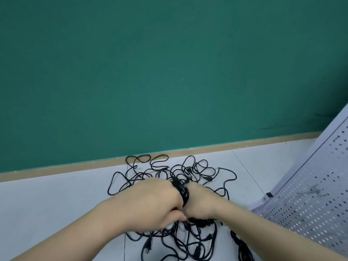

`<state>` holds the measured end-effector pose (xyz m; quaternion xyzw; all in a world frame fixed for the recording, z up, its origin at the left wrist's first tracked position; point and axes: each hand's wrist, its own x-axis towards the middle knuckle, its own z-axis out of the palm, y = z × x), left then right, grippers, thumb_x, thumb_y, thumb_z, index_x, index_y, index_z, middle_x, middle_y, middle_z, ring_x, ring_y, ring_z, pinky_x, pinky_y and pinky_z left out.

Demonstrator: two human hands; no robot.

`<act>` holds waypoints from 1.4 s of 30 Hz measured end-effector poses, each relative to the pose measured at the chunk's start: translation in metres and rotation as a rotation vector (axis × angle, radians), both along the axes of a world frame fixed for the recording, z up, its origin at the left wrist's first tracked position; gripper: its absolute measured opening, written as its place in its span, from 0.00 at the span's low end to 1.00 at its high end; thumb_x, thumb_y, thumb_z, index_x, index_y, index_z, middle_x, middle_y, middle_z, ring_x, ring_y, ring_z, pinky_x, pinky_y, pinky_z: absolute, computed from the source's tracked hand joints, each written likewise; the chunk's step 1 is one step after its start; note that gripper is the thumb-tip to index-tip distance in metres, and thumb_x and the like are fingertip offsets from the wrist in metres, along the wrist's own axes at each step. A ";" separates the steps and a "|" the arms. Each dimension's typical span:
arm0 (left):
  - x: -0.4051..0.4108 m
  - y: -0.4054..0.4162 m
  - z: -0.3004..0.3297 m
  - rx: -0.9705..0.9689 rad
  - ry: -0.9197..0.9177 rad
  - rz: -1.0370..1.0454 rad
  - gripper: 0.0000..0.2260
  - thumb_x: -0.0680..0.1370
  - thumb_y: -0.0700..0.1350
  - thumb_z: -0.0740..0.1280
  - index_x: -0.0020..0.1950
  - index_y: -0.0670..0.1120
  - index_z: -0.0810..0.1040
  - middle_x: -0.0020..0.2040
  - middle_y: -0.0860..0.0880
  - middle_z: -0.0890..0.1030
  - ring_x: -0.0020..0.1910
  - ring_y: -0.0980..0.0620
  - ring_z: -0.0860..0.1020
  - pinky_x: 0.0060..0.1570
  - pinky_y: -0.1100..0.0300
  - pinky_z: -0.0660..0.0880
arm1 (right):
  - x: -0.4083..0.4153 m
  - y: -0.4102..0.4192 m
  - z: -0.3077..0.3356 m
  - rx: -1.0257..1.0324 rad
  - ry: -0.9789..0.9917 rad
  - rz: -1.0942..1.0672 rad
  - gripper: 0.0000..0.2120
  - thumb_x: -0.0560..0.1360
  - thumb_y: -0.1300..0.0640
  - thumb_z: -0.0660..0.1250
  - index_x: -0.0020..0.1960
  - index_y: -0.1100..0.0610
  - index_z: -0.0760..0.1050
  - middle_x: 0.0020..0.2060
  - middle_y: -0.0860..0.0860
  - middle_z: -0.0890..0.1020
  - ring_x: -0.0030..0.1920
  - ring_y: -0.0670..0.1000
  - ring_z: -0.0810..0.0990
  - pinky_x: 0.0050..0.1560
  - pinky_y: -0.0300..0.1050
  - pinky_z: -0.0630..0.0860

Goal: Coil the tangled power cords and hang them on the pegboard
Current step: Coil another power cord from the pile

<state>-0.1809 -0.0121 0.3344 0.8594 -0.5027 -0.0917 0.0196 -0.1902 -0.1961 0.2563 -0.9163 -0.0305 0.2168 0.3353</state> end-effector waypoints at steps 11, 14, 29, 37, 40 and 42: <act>0.041 0.037 -0.019 -0.575 0.845 0.319 0.19 0.75 0.58 0.72 0.29 0.51 0.75 0.28 0.53 0.71 0.27 0.56 0.66 0.32 0.63 0.66 | -0.042 0.061 0.055 0.418 -0.073 0.269 0.18 0.72 0.68 0.74 0.34 0.55 0.67 0.28 0.43 0.71 0.29 0.43 0.69 0.33 0.35 0.67; 0.044 0.035 -0.012 -0.696 0.778 0.341 0.22 0.82 0.41 0.67 0.28 0.53 0.74 0.28 0.57 0.71 0.29 0.58 0.66 0.33 0.68 0.68 | -0.035 0.051 0.076 0.538 -0.140 0.151 0.16 0.72 0.64 0.75 0.33 0.54 0.71 0.30 0.46 0.74 0.33 0.46 0.72 0.36 0.41 0.70; 0.040 0.013 -0.024 -0.651 0.759 0.652 0.17 0.84 0.53 0.62 0.38 0.47 0.75 0.28 0.56 0.66 0.29 0.53 0.62 0.30 0.58 0.58 | 0.010 0.022 0.055 0.494 -0.184 -0.439 0.12 0.67 0.63 0.72 0.29 0.53 0.74 0.25 0.51 0.75 0.26 0.51 0.74 0.31 0.43 0.70; 0.036 0.007 -0.026 -0.547 0.415 0.687 0.26 0.85 0.60 0.57 0.36 0.42 0.68 0.27 0.52 0.60 0.22 0.55 0.56 0.24 0.61 0.54 | 0.021 0.033 0.037 0.149 -0.411 -0.445 0.17 0.68 0.60 0.71 0.28 0.54 0.65 0.23 0.45 0.69 0.25 0.48 0.64 0.27 0.40 0.62; 0.034 0.004 -0.022 -0.610 0.485 0.743 0.25 0.85 0.59 0.58 0.35 0.45 0.65 0.25 0.54 0.57 0.23 0.53 0.54 0.25 0.59 0.52 | 0.026 0.035 0.038 0.060 -0.505 -0.456 0.14 0.70 0.58 0.71 0.32 0.54 0.67 0.26 0.48 0.71 0.28 0.51 0.68 0.28 0.43 0.62; 0.031 0.003 -0.021 -0.595 0.428 0.742 0.25 0.85 0.58 0.58 0.33 0.46 0.63 0.23 0.56 0.57 0.23 0.53 0.55 0.27 0.56 0.54 | 0.028 0.035 0.040 0.011 -0.524 -0.448 0.12 0.71 0.56 0.71 0.36 0.55 0.68 0.30 0.50 0.75 0.31 0.53 0.72 0.29 0.44 0.63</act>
